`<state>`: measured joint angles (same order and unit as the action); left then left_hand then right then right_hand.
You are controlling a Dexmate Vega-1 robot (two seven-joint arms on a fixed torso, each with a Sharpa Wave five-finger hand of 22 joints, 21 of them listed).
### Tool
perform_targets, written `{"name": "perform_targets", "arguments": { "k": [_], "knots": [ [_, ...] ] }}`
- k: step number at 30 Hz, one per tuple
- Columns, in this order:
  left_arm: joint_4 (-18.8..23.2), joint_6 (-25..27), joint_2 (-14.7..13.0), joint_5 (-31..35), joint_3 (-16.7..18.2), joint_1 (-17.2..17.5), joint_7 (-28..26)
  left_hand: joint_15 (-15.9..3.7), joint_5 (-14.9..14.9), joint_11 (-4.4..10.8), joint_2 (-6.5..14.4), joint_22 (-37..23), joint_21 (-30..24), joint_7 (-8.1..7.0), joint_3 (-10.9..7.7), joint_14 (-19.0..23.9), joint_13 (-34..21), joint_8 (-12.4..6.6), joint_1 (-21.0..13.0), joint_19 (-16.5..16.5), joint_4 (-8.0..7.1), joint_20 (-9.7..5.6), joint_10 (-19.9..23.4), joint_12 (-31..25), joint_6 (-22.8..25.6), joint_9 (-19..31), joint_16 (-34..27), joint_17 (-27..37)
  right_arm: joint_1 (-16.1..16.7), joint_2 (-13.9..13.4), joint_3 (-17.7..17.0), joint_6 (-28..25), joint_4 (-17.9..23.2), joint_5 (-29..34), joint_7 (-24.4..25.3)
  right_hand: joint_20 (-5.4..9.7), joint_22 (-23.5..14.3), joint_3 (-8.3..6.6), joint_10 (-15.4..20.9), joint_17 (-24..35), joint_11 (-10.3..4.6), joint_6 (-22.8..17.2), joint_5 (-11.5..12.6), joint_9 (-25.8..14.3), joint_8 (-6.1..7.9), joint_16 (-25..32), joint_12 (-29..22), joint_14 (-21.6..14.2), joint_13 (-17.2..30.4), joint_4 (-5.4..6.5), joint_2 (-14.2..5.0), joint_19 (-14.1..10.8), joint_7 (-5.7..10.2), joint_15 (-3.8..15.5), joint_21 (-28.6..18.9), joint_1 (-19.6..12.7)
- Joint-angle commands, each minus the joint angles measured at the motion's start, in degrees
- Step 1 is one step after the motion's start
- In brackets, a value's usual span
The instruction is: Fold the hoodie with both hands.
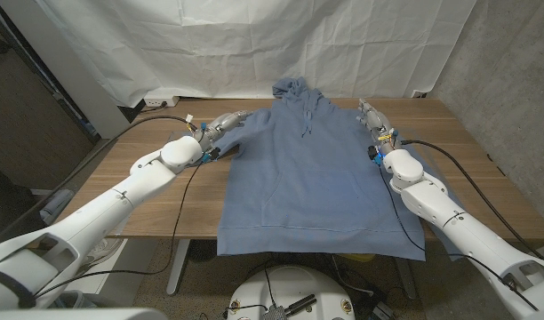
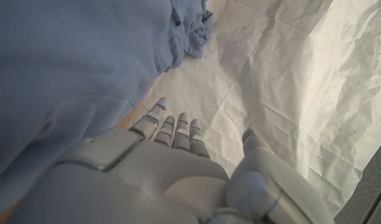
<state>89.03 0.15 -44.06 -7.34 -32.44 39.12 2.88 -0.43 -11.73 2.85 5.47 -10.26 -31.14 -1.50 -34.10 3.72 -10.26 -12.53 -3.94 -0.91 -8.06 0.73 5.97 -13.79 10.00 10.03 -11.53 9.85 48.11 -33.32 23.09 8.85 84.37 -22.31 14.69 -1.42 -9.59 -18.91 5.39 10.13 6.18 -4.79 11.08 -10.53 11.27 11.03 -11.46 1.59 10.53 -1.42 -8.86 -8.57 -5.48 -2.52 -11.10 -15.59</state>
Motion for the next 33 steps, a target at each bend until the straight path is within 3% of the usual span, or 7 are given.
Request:
{"name": "perform_targets", "arguments": {
  "k": [1, 19, 27, 33],
  "knots": [
    [5.1, 6.3, -2.8, 6.3, -2.5, -1.4, 1.9, -0.21, 0.0, 0.22, 3.2, -0.3, 0.1, 0.19, -0.84, 1.4, -0.3, -0.71, -0.7, 0.4, 0.07, -0.12, 1.9, -0.4, 2.3, 0.1, -0.2, 0.1, 0.5, -1.1, 0.2, -3.5, 3.3, 4.1, 4.4, 0.1, -0.2, -0.45, 0.3, 0.2, 0.07, -0.7, 0.2, -0.1, 0.62, 0.4, -0.4, -0.5, 0.2, -0.22, -0.09, -0.6, -0.24, -0.11, -0.2, -0.8],
    [12.8, 15.8, -6.6, 16.7, -5.5, -2.5, 5.5, -2.27, 0.3, -0.02, 2.9, -0.3, 0.7, -0.45, -2.74, 6.1, -0.3, -2.18, -1.4, 2.7, 0.54, -0.18, 9.4, -0.9, 16.6, 0.1, 0.1, -0.1, 1.9, -1.5, -0.5, -6.5, 6.7, 6.8, 8.1, 0.16, -0.2, -0.69, 1.4, 0.2, 0.36, -1.5, 0.1, -0.1, 0.6, 0.5, -0.6, -1.0, 0.2, -0.55, -0.07, -0.9, -0.23, -0.33, -0.2, -1.2],
    [15.0, 18.2, -7.6, 19.3, -5.8, -2.1, 6.6, -3.15, 0.4, -0.14, 2.7, -0.3, 1.1, 2.22, -3.78, 9.0, -0.3, -2.28, -1.4, 4.1, 0.54, -0.22, 15.0, -1.4, 24.3, 0.1, 0.3, -0.1, 2.7, -2.5, -0.8, -10.8, 9.4, 8.5, 10.5, 0.14, -0.2, -0.81, 1.6, 0.2, 0.3, -1.6, 0.0, -0.1, 0.54, 0.4, -0.6, -1.1, 0.2, -0.7, -0.12, -1.1, -0.18, -0.38, -0.2, -1.4],
    [15.4, 19.6, -7.7, 21.2, -6.3, -2.2, 7.3, -3.46, 0.5, -0.46, 2.5, -0.3, 1.2, 2.87, -4.11, 10.5, -0.3, -2.45, -1.3, 4.7, 0.54, -0.27, 16.6, -1.3, 28.0, 0.1, 0.3, -0.1, 3.7, -3.6, -1.0, -17.8, 13.6, 10.6, 14.1, 0.02, -0.2, -0.84, 2.0, 0.2, 0.36, -2.1, -0.1, -0.1, 0.62, 0.5, -0.7, -1.5, 0.2, -1.0, 0.19, -1.2, -0.2, -0.55, -0.2, -1.6]
  ]
}}
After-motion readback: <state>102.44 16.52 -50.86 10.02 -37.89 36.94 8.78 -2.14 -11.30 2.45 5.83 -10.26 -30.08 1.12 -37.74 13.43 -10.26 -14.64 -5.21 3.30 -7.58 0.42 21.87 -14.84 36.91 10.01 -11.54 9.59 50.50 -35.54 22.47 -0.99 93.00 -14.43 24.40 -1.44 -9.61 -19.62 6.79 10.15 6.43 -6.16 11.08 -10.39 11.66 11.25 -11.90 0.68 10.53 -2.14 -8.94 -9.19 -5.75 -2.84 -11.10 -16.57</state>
